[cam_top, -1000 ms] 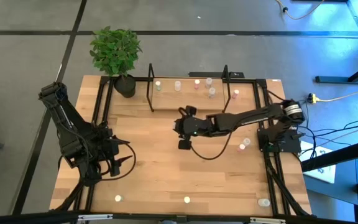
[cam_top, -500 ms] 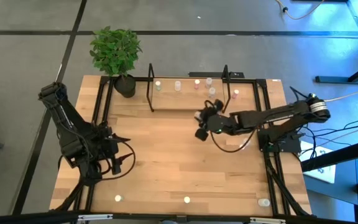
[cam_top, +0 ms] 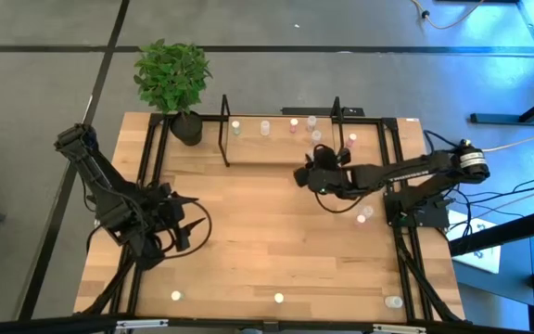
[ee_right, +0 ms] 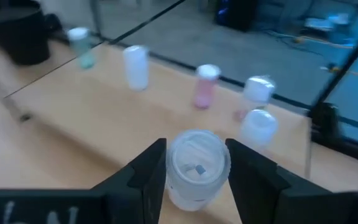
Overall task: Pick and place medicine bottles onto shelf by color
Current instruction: Put the transparent medicine bottle on the shelf aligned with the other transparent medicine bottle
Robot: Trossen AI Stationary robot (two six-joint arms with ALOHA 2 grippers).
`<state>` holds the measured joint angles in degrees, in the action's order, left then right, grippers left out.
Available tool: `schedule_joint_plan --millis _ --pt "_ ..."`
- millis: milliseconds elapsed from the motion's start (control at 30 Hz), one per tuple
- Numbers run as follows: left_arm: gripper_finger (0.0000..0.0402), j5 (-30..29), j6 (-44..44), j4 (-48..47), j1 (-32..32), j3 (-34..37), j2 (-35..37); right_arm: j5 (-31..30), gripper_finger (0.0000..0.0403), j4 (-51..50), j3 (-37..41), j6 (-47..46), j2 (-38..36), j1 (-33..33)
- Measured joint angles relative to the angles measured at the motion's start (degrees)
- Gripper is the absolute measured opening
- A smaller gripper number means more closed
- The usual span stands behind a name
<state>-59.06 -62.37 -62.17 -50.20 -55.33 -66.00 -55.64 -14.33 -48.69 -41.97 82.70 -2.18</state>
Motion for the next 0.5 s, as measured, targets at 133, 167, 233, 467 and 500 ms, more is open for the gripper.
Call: schedule_joint_plan --millis 133,167,233,467,500 --pt "0.0266 0.1 0.0 0.0 0.6 0.0 0.0 -0.8 0.0155 1.1 0.0 -1.4 1.2 0.9" --pt "0.0266 0.1 0.0 0.0 0.8 0.0 0.0 -0.6 0.0155 1.2 0.0 -1.6 1.7 1.0" --pt "0.0266 0.1 0.0 -0.1 1.0 0.0 0.0 -0.2 0.0155 1.0 0.0 -2.9 3.0 1.2" --pt "0.0266 0.1 0.9 -0.1 2.3 0.0 0.0 -0.3 0.0155 1.4 0.0 -4.3 7.0 1.4" --pt "0.0266 0.1 1.4 -0.1 2.3 0.0 0.0 -0.6 0.0155 1.3 0.0 -4.4 7.5 1.4"
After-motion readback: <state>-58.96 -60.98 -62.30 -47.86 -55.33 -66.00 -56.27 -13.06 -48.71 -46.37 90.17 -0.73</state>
